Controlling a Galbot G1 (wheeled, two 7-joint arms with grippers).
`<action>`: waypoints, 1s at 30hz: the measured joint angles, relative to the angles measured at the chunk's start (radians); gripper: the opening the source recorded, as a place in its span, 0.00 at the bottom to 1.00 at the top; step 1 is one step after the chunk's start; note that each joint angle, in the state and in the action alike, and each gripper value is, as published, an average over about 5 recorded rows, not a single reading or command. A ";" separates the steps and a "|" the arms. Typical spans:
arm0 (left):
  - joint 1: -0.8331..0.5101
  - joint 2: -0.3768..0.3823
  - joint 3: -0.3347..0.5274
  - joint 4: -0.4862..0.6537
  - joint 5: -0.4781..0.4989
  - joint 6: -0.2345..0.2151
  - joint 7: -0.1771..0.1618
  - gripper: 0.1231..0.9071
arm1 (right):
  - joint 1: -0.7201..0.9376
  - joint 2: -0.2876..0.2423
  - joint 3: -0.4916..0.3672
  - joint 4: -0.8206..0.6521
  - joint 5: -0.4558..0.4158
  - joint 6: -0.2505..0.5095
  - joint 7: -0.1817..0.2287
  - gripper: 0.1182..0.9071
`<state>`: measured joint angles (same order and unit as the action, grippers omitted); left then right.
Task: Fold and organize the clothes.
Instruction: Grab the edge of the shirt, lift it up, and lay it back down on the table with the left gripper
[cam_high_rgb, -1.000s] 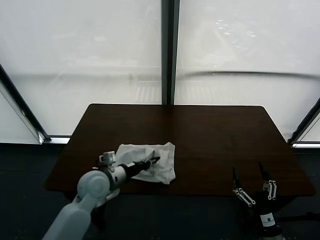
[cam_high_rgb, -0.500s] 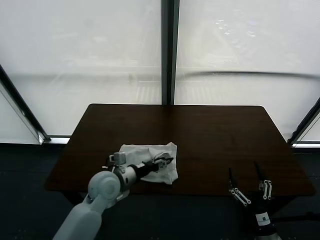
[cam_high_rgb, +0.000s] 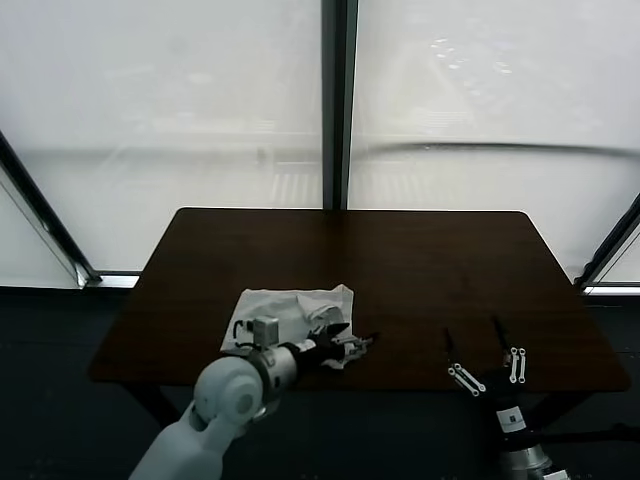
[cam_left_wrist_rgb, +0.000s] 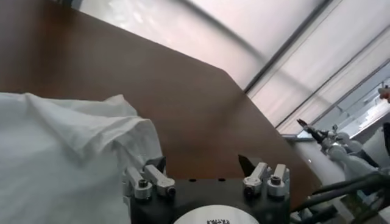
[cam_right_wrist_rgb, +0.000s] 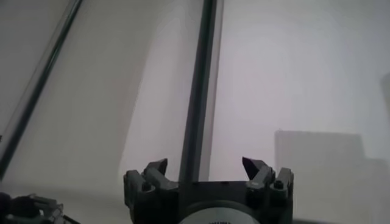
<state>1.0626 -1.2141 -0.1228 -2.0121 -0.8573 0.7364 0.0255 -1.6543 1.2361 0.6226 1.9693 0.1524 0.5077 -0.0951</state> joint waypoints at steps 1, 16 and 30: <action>0.001 0.015 -0.011 -0.021 0.002 0.000 0.012 1.00 | 0.006 -0.015 -0.014 0.011 -0.016 -0.047 0.014 1.00; -0.053 0.267 -0.277 -0.063 0.020 -0.005 0.022 1.00 | 0.332 -0.162 -0.394 -0.016 -0.125 -0.411 0.144 1.00; 0.015 0.299 -0.374 -0.076 0.034 -0.014 -0.005 1.00 | 0.673 -0.175 -0.738 -0.195 -0.174 -0.504 0.077 1.00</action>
<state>1.0773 -0.9148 -0.4970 -2.0881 -0.8238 0.7221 0.0202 -0.9814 1.0614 -0.1159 1.7738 -0.0221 0.0034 -0.0177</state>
